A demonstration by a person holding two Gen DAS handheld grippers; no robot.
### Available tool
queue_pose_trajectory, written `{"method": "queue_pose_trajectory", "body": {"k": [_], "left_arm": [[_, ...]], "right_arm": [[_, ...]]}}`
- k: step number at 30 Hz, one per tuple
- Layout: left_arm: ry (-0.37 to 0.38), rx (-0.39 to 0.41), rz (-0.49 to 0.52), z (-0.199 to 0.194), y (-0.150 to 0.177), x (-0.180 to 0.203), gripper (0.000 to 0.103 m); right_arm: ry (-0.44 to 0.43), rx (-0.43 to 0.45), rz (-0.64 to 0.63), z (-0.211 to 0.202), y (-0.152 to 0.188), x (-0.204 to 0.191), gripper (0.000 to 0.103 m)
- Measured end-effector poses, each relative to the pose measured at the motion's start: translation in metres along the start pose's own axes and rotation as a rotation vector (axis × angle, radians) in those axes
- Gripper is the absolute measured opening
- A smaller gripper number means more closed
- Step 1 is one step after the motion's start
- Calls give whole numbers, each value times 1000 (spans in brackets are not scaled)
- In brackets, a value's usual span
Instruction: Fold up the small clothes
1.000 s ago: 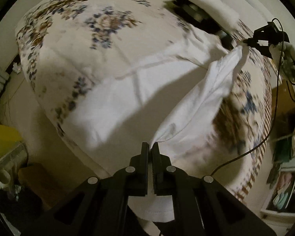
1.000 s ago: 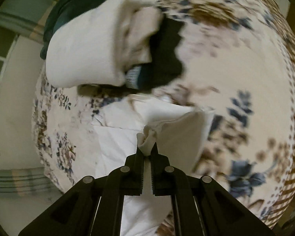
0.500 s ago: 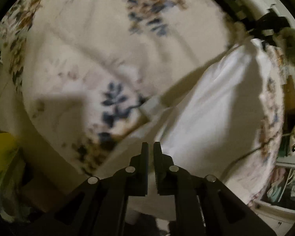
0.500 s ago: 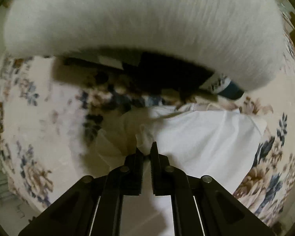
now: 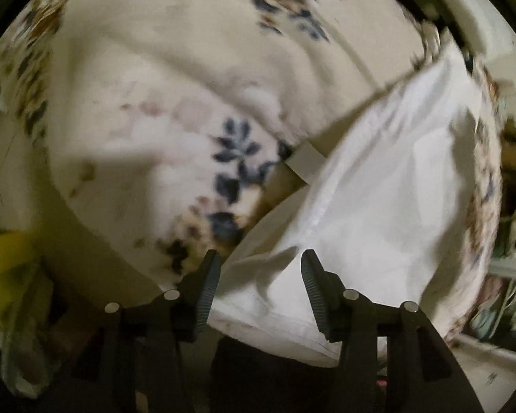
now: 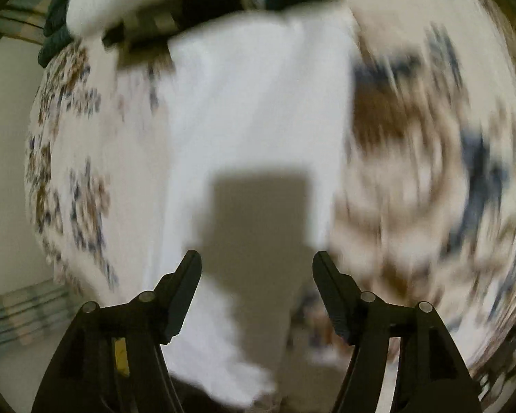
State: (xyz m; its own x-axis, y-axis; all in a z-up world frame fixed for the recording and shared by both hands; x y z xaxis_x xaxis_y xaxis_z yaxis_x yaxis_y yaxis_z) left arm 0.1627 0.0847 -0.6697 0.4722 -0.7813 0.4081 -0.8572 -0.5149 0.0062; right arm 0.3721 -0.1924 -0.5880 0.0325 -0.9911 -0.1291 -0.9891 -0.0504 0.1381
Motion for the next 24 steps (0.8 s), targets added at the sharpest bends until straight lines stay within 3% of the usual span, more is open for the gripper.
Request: {"method": "queue_pose_trajectory", "body": {"k": [5,6,9,11,13,15,18,24], "left_arm": [[-83,-11,36,15,2,6,41],[-87,-9,44,15,3,6,26],[-100,-12,71,14,4,7,6],[-107,0,81,11,8,8,4],[-105,0,81,8,9,9,3],[-103,5,79,7,9,12,3],[-96,3,57,5,9,11,1],[-135,-14,10,0,13,-27,1]], "right_arm": [[-149,-321,74,86,164,0,69],[-171,-361,95,98,188,-4,69],[-215,-426,131,131,241,-17,69],[-226,-430,127,143,257,-23,60],[-201,-436,112,153,270,-23,16],[-186,-416,91,156,276,-22,4],[-153,-396,49,152,288,-20,2],[-76,-419,22,160,314,-3,2]]}}
Point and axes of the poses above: each gripper's, at about its wrist camera, not at the fingertips, and z roughly the way its jaws point, x to its right, y to its underside, the point moved 9 cm from there along z, roughly the way its jaws point, and after that the axes turned 10 degrees about y, right-handed, at the moved point
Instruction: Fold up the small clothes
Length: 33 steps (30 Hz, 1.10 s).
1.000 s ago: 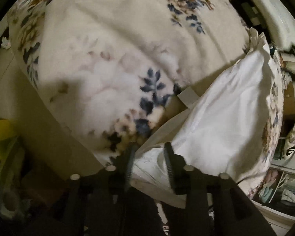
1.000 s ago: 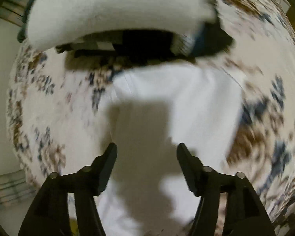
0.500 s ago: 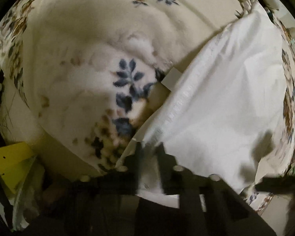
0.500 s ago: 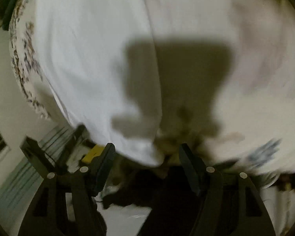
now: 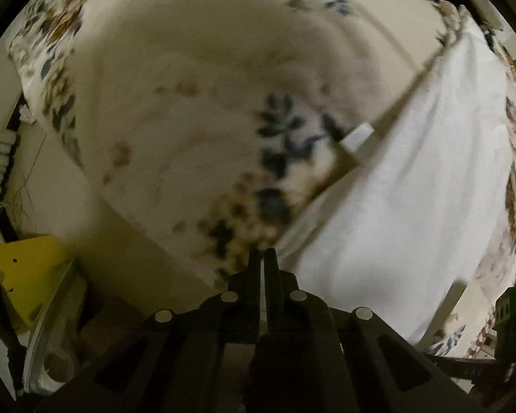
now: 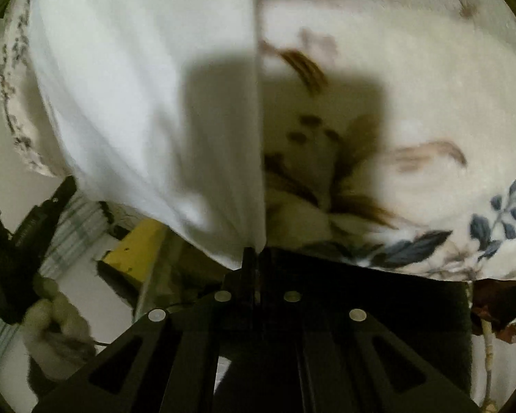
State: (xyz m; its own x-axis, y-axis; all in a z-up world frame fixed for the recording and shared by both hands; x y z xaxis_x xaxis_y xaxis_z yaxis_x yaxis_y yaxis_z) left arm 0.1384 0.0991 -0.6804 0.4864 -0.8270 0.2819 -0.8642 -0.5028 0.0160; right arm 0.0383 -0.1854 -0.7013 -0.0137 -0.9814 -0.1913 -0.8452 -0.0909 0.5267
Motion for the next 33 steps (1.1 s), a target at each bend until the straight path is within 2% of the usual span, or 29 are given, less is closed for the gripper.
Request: {"method": "queue_pose_trajectory", "body": {"k": [2,3,5,6,7,10,12,14,16,19,21,25,28,30,32,33], "left_arm": [[14,-2,0,-5,-2,0,2],[15,-8,4,-7,-3,1,2],[14,-14,6,-15,-9,8,3],[22,-9,5,-21,-17,16,3],[33,2,5,-27,-22,23,4],[92,59,25,-49,-50,62,17],[144,102,43,-63,-77,94,41],[190,158,75,-75,-107,126,52],[241,201,118,-80,-141,155,55],[296,255,216,-73,-201,219,56],[315,267,268,-65,-236,251,56],[363,248,345,-25,-303,310,56],[343,213,401,10,-345,341,56],[330,180,425,32,-360,350,56],[321,166,454,47,-373,360,53],[329,176,476,50,-377,364,29]], "right_arm": [[-25,-24,24,-2,-3,3,3],[-35,-30,35,-6,-7,2,8],[-82,-23,45,-22,-12,3,28],[-106,-10,45,-32,-16,3,47],[-135,14,44,-47,-21,2,57],[-194,117,38,-102,-41,6,66],[-234,193,37,-147,-61,13,70],[-274,278,38,-188,-80,16,73],[-305,365,35,-230,-108,22,77],[-276,482,41,-278,-151,36,77],[-253,553,62,-312,-196,52,77],[-245,618,115,-353,-282,74,77],[-260,651,182,-388,-346,110,77],[-263,663,227,-395,-372,118,77],[-279,672,258,-403,-393,120,77],[-281,677,268,-407,-401,121,77]]}}
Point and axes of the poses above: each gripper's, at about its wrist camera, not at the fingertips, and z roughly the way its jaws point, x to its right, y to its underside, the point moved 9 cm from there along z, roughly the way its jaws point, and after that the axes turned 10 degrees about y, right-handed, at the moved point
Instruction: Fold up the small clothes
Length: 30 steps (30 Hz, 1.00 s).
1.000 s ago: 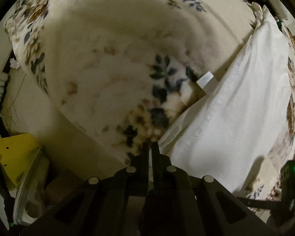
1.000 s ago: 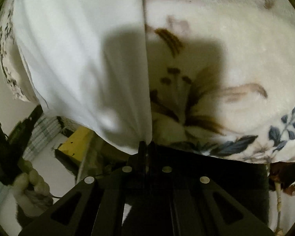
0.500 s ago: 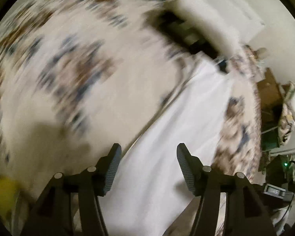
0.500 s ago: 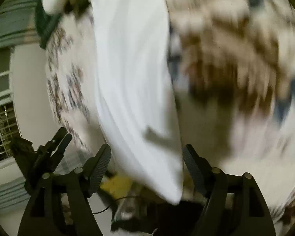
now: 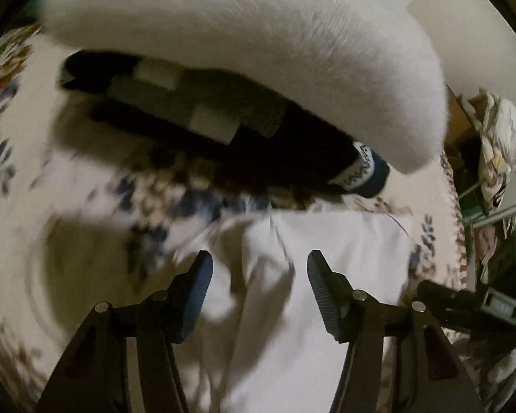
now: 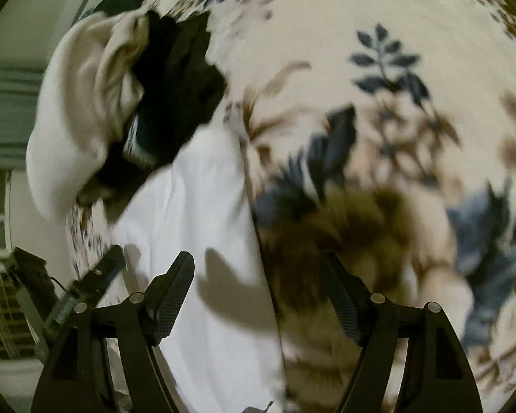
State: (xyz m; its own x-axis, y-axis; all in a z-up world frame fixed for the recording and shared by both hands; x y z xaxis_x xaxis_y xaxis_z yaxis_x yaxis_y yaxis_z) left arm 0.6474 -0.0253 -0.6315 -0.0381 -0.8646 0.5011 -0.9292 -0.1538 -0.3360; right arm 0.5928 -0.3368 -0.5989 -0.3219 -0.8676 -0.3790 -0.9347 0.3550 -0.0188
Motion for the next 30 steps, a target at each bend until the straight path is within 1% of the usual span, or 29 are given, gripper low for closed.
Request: {"method": "queue_pose_trajectory", "body": {"k": [1,2,3,5,7,8,10,11,13,14,16,17,18,19,20,21,22,25,27,29,30], "left_arm": [[6,6,20,2,-3,1,8],[7,2,38,4,-5,2,2],[21,13,47,2,-7,3,2],[57,63,55,-14,-12,5,2],[83,93,43,-30,-16,2,2],[89,101,28,-36,-18,-3,2],[87,95,-15,-37,-20,-20,2],[85,74,-43,-31,-19,-32,2],[94,13,-87,-19,-16,-48,6],[108,-14,-119,-17,-14,-56,7],[133,-18,-156,-25,-12,-65,18],[136,-5,-170,-33,-12,-70,36],[161,15,-189,-40,-12,-74,54],[188,35,-215,-45,-11,-76,61],[218,44,-239,-47,-11,-79,63],[244,34,-253,-45,-9,-80,63],[257,12,-259,-39,-7,-81,63],[288,-70,-229,-14,-1,-71,63],[278,-111,-187,3,1,-63,63],[244,-114,-123,11,-3,-53,63],[241,-108,-101,12,-5,-49,61]], "right_arm": [[6,8,9,3,-8,-2,77],[7,13,13,6,-7,-7,77],[4,17,17,10,-10,-13,77],[8,25,23,13,-19,-20,77],[17,28,16,13,-24,-24,77],[24,30,13,19,-23,-30,77],[45,29,7,23,-25,-34,77],[54,27,4,25,-27,-36,77],[65,27,-3,28,-23,-42,77],[66,28,-5,38,-24,-60,77],[58,27,-12,37,-25,-70,77],[54,27,-14,34,-25,-68,77],[50,25,-16,28,-28,-60,77],[39,20,-15,25,-26,-57,77],[28,13,-13,25,-29,-54,77],[10,3,-9,25,-31,-52,77],[-7,-8,-7,21,-33,-43,77],[-77,-44,-1,33,-32,-48,77],[-135,-73,-2,39,-32,-53,77],[-171,-92,-5,46,-32,-60,77],[-174,-97,-6,49,-34,-62,77]]}}
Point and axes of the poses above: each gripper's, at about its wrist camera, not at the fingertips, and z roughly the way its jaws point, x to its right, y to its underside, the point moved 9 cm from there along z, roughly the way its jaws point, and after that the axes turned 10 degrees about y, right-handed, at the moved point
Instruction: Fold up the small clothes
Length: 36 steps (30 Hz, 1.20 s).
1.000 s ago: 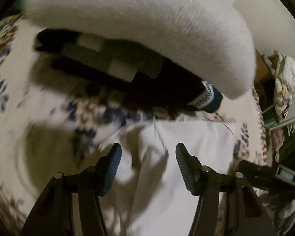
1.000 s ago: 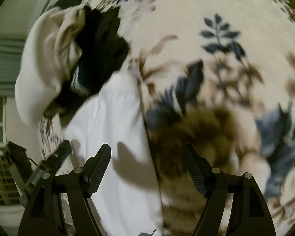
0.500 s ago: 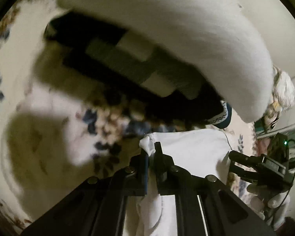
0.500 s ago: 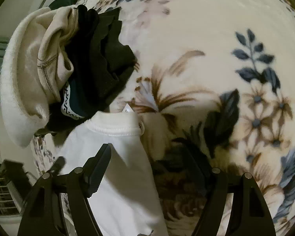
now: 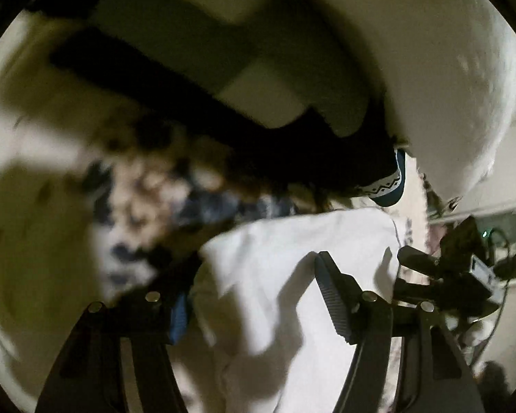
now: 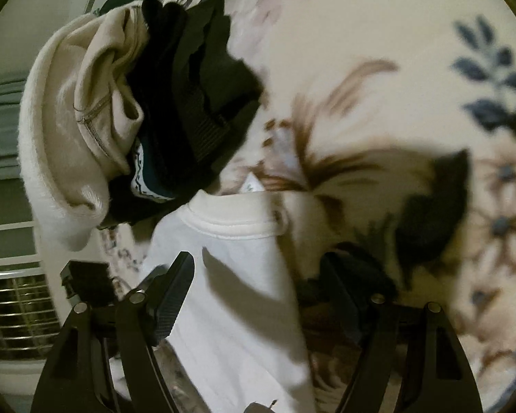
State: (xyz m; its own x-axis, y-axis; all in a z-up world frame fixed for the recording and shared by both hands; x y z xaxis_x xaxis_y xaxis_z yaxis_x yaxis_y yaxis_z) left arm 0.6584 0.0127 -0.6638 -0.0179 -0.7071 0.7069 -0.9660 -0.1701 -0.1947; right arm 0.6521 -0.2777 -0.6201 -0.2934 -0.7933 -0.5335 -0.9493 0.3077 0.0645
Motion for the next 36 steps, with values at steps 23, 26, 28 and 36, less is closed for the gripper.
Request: {"method": "queue_pose_trajectory", "body": {"k": [23,26,28,36], "left_arm": [[40,155,237,-113,56,97,8],[56,118,214,-122,93,92,13],[27,74,186,-126,124,83,33],[-102,-134,-12,-153,253,15,59]], "right_arm": [[-46,172,-285,-77,122,-71,1],[-56,140,-309,-83,185,-55,2],[-51,85,-306,-85,229,-41,5],[88,-170,-262,-49,348,40,50]]}}
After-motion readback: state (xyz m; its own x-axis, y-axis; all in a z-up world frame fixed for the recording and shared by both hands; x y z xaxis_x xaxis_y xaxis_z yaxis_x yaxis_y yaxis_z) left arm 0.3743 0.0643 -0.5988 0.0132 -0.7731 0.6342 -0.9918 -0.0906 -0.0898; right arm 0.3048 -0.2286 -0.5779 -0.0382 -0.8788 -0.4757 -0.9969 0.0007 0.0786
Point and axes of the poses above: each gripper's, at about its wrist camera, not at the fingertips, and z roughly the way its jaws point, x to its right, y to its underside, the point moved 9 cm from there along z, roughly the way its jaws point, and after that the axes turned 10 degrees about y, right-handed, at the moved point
